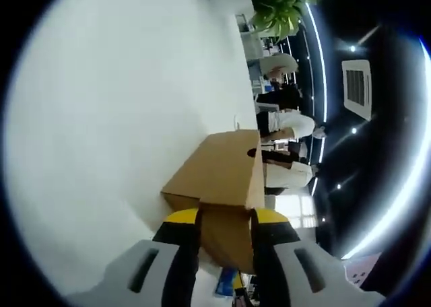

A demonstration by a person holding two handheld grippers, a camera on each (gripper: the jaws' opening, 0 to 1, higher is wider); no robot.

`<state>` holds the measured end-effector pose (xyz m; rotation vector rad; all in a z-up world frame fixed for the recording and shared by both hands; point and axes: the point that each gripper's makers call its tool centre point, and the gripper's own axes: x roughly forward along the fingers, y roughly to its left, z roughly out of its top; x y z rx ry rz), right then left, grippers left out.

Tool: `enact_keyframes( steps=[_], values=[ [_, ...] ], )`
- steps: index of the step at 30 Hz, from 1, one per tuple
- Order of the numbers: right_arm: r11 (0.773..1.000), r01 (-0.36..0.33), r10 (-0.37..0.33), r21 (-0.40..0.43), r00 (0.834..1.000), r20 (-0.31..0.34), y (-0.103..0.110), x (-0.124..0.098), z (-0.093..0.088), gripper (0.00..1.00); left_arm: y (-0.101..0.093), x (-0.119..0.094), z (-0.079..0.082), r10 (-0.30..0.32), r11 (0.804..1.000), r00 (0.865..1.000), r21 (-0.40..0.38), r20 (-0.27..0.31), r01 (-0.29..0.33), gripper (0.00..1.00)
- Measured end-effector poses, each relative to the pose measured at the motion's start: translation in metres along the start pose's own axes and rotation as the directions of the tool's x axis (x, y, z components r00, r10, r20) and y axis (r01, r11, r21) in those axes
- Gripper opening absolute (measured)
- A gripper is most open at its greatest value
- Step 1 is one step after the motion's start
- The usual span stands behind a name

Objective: Operate the shoe box by opening the lid, removing the specified soft item, and placing it in the target area until the item is outside and the box remains undamaged.

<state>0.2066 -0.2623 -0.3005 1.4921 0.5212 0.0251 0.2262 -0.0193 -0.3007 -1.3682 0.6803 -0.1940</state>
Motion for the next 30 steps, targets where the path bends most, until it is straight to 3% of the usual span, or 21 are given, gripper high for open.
enact_keyframes(
  steps=[2, 5, 6, 9, 11, 12, 13, 16, 19, 21, 24, 26, 27, 29, 30],
  values=[
    [1.000, 0.003, -0.003, -0.011, 1.000, 0.001, -0.001, 0.001, 0.001, 0.27, 0.002, 0.001, 0.002, -0.002, 1.000, 1.000, 0.024, 0.001, 0.002, 0.29],
    [0.993, 0.036, -0.036, -0.111, 0.999, 0.003, -0.002, 0.002, 0.005, 0.27, 0.002, 0.002, 0.004, 0.007, 0.995, 1.000, 0.104, -0.010, -0.006, 0.29],
    [0.994, 0.035, -0.035, -0.101, 0.999, 0.001, -0.001, 0.003, 0.004, 0.27, 0.001, 0.003, 0.005, 0.004, 0.998, 1.000, 0.069, -0.022, -0.003, 0.29],
    [0.993, 0.040, -0.040, -0.114, 0.999, 0.000, -0.001, 0.004, 0.006, 0.28, 0.002, 0.003, 0.007, 0.008, 0.997, 1.000, 0.074, -0.029, -0.006, 0.29],
    [0.982, 0.052, -0.051, -0.183, 0.999, 0.014, -0.002, 0.004, 0.008, 0.28, 0.002, 0.003, 0.007, 0.009, 0.996, 1.000, 0.084, -0.024, -0.007, 0.29],
    [0.976, 0.065, -0.062, -0.209, 0.998, 0.019, -0.002, 0.004, 0.009, 0.29, 0.003, 0.004, 0.010, 0.015, 0.987, 1.000, 0.157, -0.015, -0.012, 0.30],
    [0.979, 0.070, -0.067, -0.191, 0.998, 0.022, 0.000, 0.004, 0.008, 0.29, 0.002, 0.004, 0.012, 0.025, 0.977, 1.000, 0.213, -0.006, -0.023, 0.30],
    [0.982, 0.102, -0.100, -0.160, 0.995, 0.023, 0.001, 0.004, 0.007, 0.29, 0.000, 0.004, 0.012, 0.052, 0.982, 0.998, 0.183, -0.025, -0.046, 0.31],
    [0.963, 0.146, -0.151, -0.227, 0.989, -0.003, -0.001, 0.001, 0.009, 0.31, 0.000, 0.003, 0.016, 0.069, 0.976, 0.996, 0.210, -0.047, -0.058, 0.31],
    [0.955, 0.145, -0.156, -0.258, 0.987, -0.024, 0.001, -0.002, 0.005, 0.34, -0.001, 0.001, 0.020, 0.081, 0.970, 0.996, 0.233, -0.024, -0.073, 0.29],
    [0.933, 0.125, -0.147, -0.338, 0.988, -0.040, 0.006, -0.009, 0.001, 0.34, -0.011, -0.003, 0.029, 0.038, 0.969, 0.999, 0.243, -0.004, -0.036, 0.26],
    [0.896, 0.126, -0.164, -0.425, 0.985, -0.054, 0.008, -0.014, -0.003, 0.37, -0.020, -0.005, 0.032, 0.014, 0.951, 1.000, 0.310, -0.002, -0.013, 0.30],
    [0.865, 0.122, -0.170, -0.487, 0.984, -0.054, 0.010, -0.016, -0.002, 0.41, -0.020, -0.006, 0.032, 0.025, 0.938, 1.000, 0.346, -0.013, -0.018, 0.33],
    [0.770, 0.096, -0.185, -0.631, 0.980, -0.077, 0.019, -0.020, -0.007, 0.45, -0.023, -0.009, 0.030, 0.037, 0.908, 0.999, 0.420, -0.031, -0.021, 0.42],
    [0.685, 0.073, -0.193, -0.725, 0.978, -0.084, 0.024, -0.021, -0.010, 0.47, -0.025, -0.010, 0.029, 0.037, 0.891, 0.999, 0.453, -0.036, -0.017, 0.44]
  ],
)
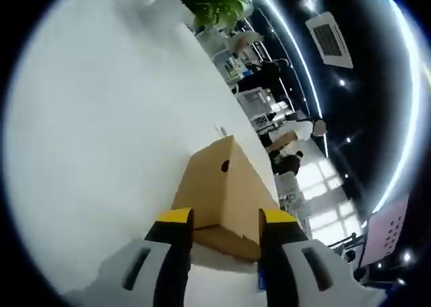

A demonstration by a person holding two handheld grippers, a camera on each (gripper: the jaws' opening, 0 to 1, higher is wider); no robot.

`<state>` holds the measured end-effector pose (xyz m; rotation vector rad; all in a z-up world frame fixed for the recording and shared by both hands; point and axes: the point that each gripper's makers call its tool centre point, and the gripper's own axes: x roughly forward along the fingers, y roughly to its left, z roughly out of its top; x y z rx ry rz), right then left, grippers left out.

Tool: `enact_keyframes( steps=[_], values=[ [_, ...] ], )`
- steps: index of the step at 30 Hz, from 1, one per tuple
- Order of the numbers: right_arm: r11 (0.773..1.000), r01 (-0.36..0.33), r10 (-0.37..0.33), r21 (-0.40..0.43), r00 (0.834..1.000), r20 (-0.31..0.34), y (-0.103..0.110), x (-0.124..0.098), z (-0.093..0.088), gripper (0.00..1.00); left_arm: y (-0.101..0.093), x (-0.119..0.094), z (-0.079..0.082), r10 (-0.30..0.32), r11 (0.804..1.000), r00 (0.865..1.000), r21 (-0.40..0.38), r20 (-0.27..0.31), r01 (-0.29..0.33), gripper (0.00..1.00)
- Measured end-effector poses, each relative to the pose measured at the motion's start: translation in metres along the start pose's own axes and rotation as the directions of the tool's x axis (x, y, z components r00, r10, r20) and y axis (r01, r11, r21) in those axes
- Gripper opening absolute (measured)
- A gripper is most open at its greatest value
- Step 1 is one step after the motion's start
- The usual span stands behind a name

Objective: Operate the shoe box by opening the lid, removing the specified soft item, and placing it in the target area until the item is outside and the box remains undamaged.

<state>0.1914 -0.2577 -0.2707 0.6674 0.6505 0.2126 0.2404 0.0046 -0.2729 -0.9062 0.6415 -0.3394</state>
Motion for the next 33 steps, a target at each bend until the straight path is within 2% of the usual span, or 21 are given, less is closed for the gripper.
enact_keyframes(
  steps=[1, 3, 5, 6, 7, 8, 12, 13, 14, 16, 18, 22, 23, 24, 25, 26, 27, 28, 29, 31, 33],
  values=[
    [0.997, 0.018, -0.018, -0.076, 1.000, -0.004, -0.001, -0.001, 0.002, 0.48, -0.002, -0.002, 0.002, -0.002, 0.999, 1.000, 0.052, 0.009, 0.001, 0.46],
    [0.967, 0.021, -0.025, -0.252, 1.000, -0.009, 0.006, -0.001, 0.006, 0.51, -0.005, -0.005, 0.003, 0.001, 0.988, 1.000, 0.156, 0.010, -0.003, 0.47],
    [0.947, 0.008, -0.006, -0.321, 1.000, 0.007, 0.011, 0.000, 0.011, 0.62, -0.007, -0.008, 0.008, 0.023, 0.956, 0.999, 0.291, 0.040, -0.034, 0.49],
    [0.917, 0.000, 0.004, -0.398, 1.000, 0.008, 0.015, 0.000, 0.012, 0.72, -0.010, -0.009, 0.008, 0.028, 0.932, 0.999, 0.360, 0.033, -0.038, 0.51],
    [0.894, 0.008, -0.004, -0.448, 1.000, 0.010, 0.016, 0.000, 0.014, 0.79, -0.012, -0.010, 0.008, 0.033, 0.913, 0.999, 0.405, 0.024, -0.040, 0.54],
    [0.859, 0.013, -0.006, -0.512, 1.000, 0.016, 0.018, 0.001, 0.016, 0.83, -0.012, -0.010, 0.009, 0.041, 0.896, 0.999, 0.442, 0.023, -0.047, 0.58],
    [0.784, -0.009, 0.006, -0.621, 1.000, -0.008, 0.022, 0.003, 0.015, 0.89, -0.024, -0.010, 0.018, 0.021, 0.819, 0.999, 0.572, 0.045, -0.043, 0.75],
    [0.774, -0.018, 0.008, -0.633, 1.000, -0.018, 0.022, 0.003, 0.015, 0.90, -0.026, -0.009, 0.019, 0.021, 0.804, 0.999, 0.592, 0.045, -0.044, 0.79],
    [0.762, -0.020, 0.008, -0.647, 1.000, -0.022, 0.022, 0.003, 0.016, 0.93, -0.029, -0.009, 0.021, 0.020, 0.768, 0.998, 0.639, 0.052, -0.048, 0.83],
    [0.735, -0.023, 0.013, -0.678, 1.000, -0.020, 0.021, 0.004, 0.019, 0.97, -0.034, -0.009, 0.021, 0.009, 0.725, 0.999, 0.687, 0.052, -0.042, 0.85],
    [0.692, 0.005, -0.020, -0.722, 1.000, -0.013, 0.013, 0.002, 0.027, 0.99, -0.039, -0.008, 0.022, -0.007, 0.710, 0.999, 0.704, 0.051, -0.031, 0.85],
    [0.697, -0.012, 0.011, -0.717, 1.000, -0.006, 0.012, 0.004, 0.041, 0.99, -0.039, -0.002, 0.019, -0.003, 0.694, 1.000, 0.720, 0.023, -0.015, 0.89],
    [0.701, -0.018, 0.020, -0.713, 1.000, -0.005, 0.012, 0.004, 0.043, 0.98, -0.038, 0.000, 0.015, 0.002, 0.681, 1.000, 0.733, -0.001, 0.000, 0.85],
    [0.708, -0.020, 0.027, -0.706, 1.000, -0.001, 0.012, 0.007, 0.046, 0.98, -0.033, 0.001, 0.005, 0.035, 0.668, 0.997, 0.743, -0.067, 0.026, 0.75],
    [0.711, -0.022, 0.032, -0.702, 0.999, 0.001, 0.011, 0.009, 0.048, 0.98, -0.031, 0.002, 0.001, 0.054, 0.665, 0.994, 0.746, -0.091, 0.033, 0.62],
    [0.705, -0.024, 0.035, -0.709, 0.999, 0.001, 0.011, 0.012, 0.049, 0.98, -0.030, 0.005, 0.001, 0.053, 0.659, 0.995, 0.751, -0.090, 0.033, 0.61],
    [0.681, -0.019, 0.037, -0.732, 0.999, 0.009, 0.011, 0.014, 0.052, 0.98, -0.031, 0.011, 0.000, 0.038, 0.661, 0.996, 0.750, -0.081, 0.036, 0.67],
    [0.648, -0.002, 0.036, -0.762, 0.999, 0.028, 0.011, 0.015, 0.058, 0.99, -0.031, 0.013, 0.000, 0.034, 0.659, 0.996, 0.751, -0.079, 0.037, 0.79],
    [0.641, 0.001, 0.036, -0.768, 0.999, 0.031, 0.012, 0.016, 0.059, 0.99, -0.034, 0.017, 0.003, 0.025, 0.644, 0.998, 0.764, -0.059, 0.030, 0.84],
    [0.647, -0.011, 0.035, -0.763, 0.999, 0.015, 0.012, 0.019, 0.059, 0.99, -0.036, 0.020, 0.004, 0.023, 0.605, 0.998, 0.795, -0.058, 0.032, 0.85],
    [0.640, -0.023, 0.044, -0.768, 0.999, 0.006, 0.013, 0.022, 0.059, 0.99, -0.038, 0.024, 0.001, 0.013, 0.602, 0.998, 0.797, -0.067, 0.046, 0.89]
  ],
)
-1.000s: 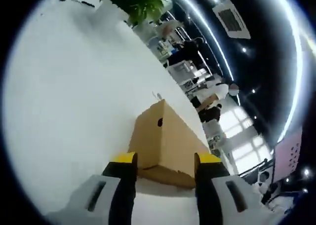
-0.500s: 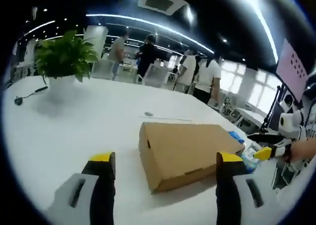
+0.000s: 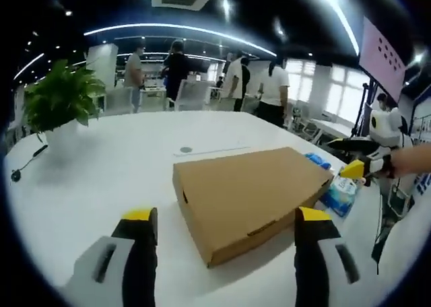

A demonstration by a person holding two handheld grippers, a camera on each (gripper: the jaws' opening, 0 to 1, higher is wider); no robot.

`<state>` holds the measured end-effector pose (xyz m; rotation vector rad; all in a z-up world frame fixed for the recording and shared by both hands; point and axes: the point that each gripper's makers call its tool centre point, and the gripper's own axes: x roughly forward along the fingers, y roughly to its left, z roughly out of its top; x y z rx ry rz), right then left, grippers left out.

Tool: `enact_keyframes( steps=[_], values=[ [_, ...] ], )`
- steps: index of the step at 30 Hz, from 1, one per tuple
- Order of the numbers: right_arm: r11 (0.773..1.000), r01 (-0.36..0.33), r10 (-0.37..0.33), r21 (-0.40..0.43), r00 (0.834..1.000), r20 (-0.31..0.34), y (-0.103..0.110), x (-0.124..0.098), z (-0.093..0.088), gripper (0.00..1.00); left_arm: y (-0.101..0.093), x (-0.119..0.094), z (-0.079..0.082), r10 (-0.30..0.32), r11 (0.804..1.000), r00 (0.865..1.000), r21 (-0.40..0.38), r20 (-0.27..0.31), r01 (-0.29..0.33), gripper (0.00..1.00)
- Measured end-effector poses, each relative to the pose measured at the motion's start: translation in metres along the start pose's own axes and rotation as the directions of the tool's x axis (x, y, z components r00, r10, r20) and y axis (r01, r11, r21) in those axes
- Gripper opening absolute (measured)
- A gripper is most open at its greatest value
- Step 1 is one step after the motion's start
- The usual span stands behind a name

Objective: Operate the shoe box by opening the lid, removing the specified soft item, and placing it in the target area until the item is outside and the box remains undamaged.

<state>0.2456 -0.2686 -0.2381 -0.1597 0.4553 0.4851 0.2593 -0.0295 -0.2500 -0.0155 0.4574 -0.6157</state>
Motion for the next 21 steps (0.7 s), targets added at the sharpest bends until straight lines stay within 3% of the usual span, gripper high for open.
enact_keyframes(
  steps=[3, 8, 11, 13, 15, 21],
  values=[
    [0.999, -0.022, 0.020, -0.028, 0.999, -0.039, 0.003, 0.005, -0.007, 1.00, -0.003, 0.006, -0.003, -0.008, 0.998, 1.000, 0.060, -0.012, 0.009, 0.99],
    [0.998, -0.043, 0.042, -0.037, 0.998, -0.040, 0.005, 0.004, -0.013, 0.99, -0.006, 0.011, -0.008, -0.033, 0.999, 0.999, 0.035, -0.038, 0.034, 0.99],
    [0.998, -0.047, 0.046, -0.028, 0.998, -0.040, 0.004, 0.007, -0.015, 0.97, -0.005, 0.013, -0.013, -0.038, 0.999, 0.998, 0.032, -0.055, 0.039, 0.95],
    [0.996, -0.060, 0.059, -0.073, 0.998, -0.015, 0.009, 0.010, -0.013, 0.90, -0.001, 0.013, -0.019, -0.011, 0.998, 0.995, 0.059, -0.095, 0.017, 0.86],
    [0.995, -0.071, 0.068, -0.072, 0.997, -0.037, 0.013, 0.016, -0.018, 0.91, 0.001, 0.014, -0.017, -0.008, 0.997, 0.997, 0.076, -0.078, 0.014, 0.76],
    [0.992, -0.086, 0.081, -0.087, 0.995, -0.062, 0.016, 0.027, -0.021, 0.90, -0.002, 0.020, -0.017, -0.020, 0.995, 0.996, 0.092, -0.084, 0.027, 0.80]
  ],
)
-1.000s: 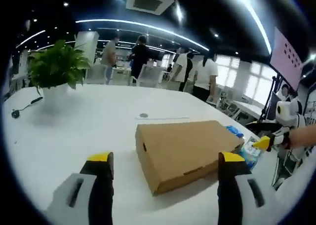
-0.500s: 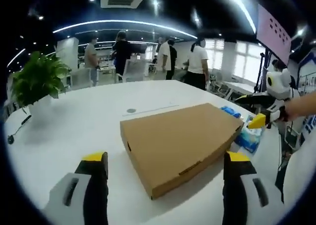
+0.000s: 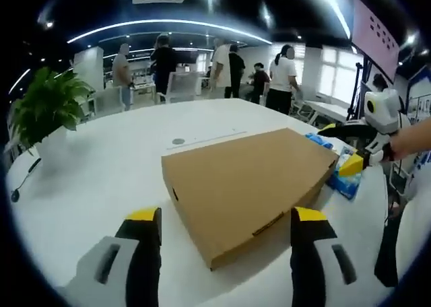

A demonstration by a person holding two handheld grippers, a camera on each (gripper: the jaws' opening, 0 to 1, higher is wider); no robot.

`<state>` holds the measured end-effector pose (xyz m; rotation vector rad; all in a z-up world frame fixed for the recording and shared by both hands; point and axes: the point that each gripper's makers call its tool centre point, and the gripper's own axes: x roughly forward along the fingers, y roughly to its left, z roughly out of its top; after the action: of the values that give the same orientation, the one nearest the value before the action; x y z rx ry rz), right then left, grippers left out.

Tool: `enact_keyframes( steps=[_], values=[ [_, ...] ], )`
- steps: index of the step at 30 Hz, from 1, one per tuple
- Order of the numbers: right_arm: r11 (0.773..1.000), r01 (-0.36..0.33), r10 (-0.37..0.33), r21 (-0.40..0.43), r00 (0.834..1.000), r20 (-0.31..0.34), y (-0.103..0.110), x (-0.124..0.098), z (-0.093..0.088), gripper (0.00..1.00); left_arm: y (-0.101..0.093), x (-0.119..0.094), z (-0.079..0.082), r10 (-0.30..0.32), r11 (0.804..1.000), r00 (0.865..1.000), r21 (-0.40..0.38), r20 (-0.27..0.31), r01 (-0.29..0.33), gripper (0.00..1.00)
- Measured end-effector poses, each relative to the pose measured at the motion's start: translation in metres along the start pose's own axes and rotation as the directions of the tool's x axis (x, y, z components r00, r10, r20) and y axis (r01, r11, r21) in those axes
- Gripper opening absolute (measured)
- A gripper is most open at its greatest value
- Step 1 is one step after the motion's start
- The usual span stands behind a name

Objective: Operate the shoe box by opening the lid, removing the specified soft item, and placing it in the target area until the item is outside and the box remains undamaged.

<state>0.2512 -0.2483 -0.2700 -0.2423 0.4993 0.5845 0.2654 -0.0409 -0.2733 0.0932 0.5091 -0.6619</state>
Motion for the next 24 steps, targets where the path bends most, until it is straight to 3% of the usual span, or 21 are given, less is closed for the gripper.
enact_keyframes(
  steps=[4, 13, 24],
  values=[
    [1.000, 0.001, -0.001, -0.030, 1.000, -0.012, -0.002, 0.005, -0.002, 0.88, -0.006, 0.007, -0.012, -0.017, 1.000, 0.999, 0.013, -0.044, 0.017, 0.80],
    [0.999, -0.032, 0.032, -0.012, 0.998, -0.045, 0.005, 0.010, -0.011, 0.84, -0.010, 0.013, -0.015, -0.021, 1.000, 0.998, 0.004, -0.061, 0.021, 0.79],
    [1.000, 0.003, -0.003, 0.015, 0.999, -0.049, 0.005, 0.015, -0.013, 0.82, -0.006, 0.013, -0.016, -0.007, 1.000, 0.998, -0.016, -0.059, 0.006, 0.74]
  ],
)
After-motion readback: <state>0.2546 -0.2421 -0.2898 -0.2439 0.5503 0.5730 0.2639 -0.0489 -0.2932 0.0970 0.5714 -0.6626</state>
